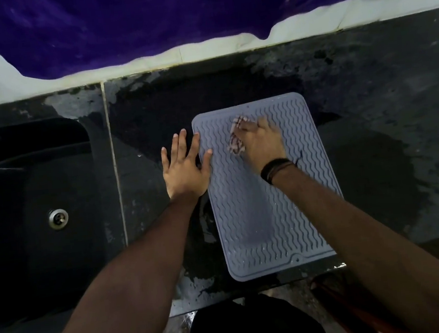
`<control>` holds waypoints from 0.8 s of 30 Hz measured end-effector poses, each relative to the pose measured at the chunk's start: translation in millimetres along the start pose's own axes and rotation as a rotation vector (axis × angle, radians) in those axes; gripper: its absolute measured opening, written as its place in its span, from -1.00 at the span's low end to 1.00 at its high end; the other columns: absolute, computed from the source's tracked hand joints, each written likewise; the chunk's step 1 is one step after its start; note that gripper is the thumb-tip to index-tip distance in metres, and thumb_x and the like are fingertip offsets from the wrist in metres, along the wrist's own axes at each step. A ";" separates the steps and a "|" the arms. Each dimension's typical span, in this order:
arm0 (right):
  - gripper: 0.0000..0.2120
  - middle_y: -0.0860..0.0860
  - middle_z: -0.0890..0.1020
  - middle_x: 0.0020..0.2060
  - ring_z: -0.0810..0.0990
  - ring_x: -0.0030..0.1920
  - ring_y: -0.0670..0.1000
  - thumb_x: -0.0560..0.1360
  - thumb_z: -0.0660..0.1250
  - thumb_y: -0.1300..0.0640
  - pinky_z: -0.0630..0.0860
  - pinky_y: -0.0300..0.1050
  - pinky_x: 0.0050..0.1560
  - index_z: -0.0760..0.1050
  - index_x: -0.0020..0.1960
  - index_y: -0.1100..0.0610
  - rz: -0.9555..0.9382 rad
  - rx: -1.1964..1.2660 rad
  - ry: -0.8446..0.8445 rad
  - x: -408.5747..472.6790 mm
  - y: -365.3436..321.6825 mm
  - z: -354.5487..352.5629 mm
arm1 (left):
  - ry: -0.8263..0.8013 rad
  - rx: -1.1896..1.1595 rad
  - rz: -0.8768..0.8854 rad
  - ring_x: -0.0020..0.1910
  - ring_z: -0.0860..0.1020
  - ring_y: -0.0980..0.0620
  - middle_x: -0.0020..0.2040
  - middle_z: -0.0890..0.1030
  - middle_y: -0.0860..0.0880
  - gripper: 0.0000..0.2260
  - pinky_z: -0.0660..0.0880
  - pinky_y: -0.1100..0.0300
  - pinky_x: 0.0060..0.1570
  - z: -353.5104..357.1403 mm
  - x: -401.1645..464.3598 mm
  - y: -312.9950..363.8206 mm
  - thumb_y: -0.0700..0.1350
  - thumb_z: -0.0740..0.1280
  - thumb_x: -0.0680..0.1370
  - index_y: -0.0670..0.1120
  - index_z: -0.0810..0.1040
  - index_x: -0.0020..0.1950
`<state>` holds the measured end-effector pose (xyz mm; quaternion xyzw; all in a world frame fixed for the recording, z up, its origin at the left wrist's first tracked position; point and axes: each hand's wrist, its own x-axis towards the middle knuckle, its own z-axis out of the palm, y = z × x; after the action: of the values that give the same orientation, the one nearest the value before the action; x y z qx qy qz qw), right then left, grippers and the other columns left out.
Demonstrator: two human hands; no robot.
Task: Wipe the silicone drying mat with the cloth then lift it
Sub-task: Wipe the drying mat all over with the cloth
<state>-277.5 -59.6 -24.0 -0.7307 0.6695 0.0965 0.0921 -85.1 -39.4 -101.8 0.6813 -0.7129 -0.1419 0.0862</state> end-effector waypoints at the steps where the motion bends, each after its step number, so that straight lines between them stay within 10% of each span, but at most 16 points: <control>1: -0.41 0.03 0.38 0.41 0.26 0.38 0.17 0.45 0.37 0.05 0.26 0.13 0.35 0.32 0.45 0.03 -0.005 -0.002 -0.012 -16.5 -0.7 4.7 | -0.002 -0.001 -0.001 0.67 -0.03 0.00 0.69 0.08 -0.01 -0.43 -0.13 -0.15 0.62 -0.2 0.1 0.2 0.31 -0.04 0.69 0.14 0.14 0.67; 24: -0.48 0.09 0.51 0.31 0.46 0.25 0.23 0.40 0.38 0.16 0.44 0.14 0.15 0.47 0.35 0.10 -0.034 0.095 0.093 -154.2 -20.7 51.9 | -0.030 0.010 0.003 0.67 -0.06 0.00 0.69 0.04 -0.02 -0.30 -0.20 -0.15 0.61 -2.2 0.3 -1.0 0.46 -0.05 0.60 0.13 0.15 0.66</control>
<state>-270.9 104.0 -33.2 -0.7405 0.6643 0.0289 0.0973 -83.5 -39.9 -100.0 0.6784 -0.7160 -0.1482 0.0722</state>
